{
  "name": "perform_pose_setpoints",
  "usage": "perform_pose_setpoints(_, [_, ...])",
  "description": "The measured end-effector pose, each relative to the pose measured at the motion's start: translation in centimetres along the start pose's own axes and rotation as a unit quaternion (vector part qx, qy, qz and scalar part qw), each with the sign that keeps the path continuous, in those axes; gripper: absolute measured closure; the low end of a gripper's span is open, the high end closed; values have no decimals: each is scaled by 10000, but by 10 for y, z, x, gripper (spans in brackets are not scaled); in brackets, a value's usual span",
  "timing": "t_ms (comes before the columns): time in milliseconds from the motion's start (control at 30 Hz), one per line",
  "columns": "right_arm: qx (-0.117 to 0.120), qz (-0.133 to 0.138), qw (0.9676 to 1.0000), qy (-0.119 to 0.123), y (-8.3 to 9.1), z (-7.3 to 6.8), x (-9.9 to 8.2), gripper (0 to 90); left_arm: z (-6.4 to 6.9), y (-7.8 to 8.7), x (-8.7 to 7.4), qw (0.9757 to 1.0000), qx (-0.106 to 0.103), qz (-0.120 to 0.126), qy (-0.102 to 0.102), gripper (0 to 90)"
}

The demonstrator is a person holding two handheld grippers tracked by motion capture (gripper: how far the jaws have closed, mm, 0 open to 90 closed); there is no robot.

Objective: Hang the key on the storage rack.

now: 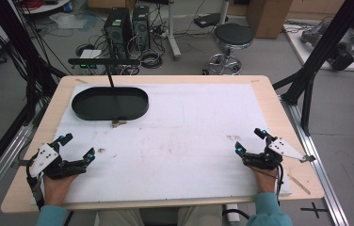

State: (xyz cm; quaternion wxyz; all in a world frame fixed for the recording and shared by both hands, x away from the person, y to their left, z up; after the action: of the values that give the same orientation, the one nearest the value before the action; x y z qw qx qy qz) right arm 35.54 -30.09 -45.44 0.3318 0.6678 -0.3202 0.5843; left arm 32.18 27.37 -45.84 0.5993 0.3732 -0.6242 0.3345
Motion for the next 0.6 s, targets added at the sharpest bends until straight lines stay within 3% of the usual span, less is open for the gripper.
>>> perform_pose_setpoints(600, [14, 26, 10000, 33, 0, -1, 0, 7, -1, -1, 0, 10000, 63, -47, 17, 17])
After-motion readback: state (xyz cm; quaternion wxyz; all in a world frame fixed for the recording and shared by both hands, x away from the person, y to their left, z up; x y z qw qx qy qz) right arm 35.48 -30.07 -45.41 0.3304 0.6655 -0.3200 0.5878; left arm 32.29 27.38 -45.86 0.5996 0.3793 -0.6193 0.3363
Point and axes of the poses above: each handheld gripper's, and its own axes: y roughly backward along the jaws, x roughly out of its top, z roughly to its right, the point moved 6 cm from there along -y, roughly forward along the jaws, and after that the axes turned 3 degrees about -y, right-handed, at the moved point
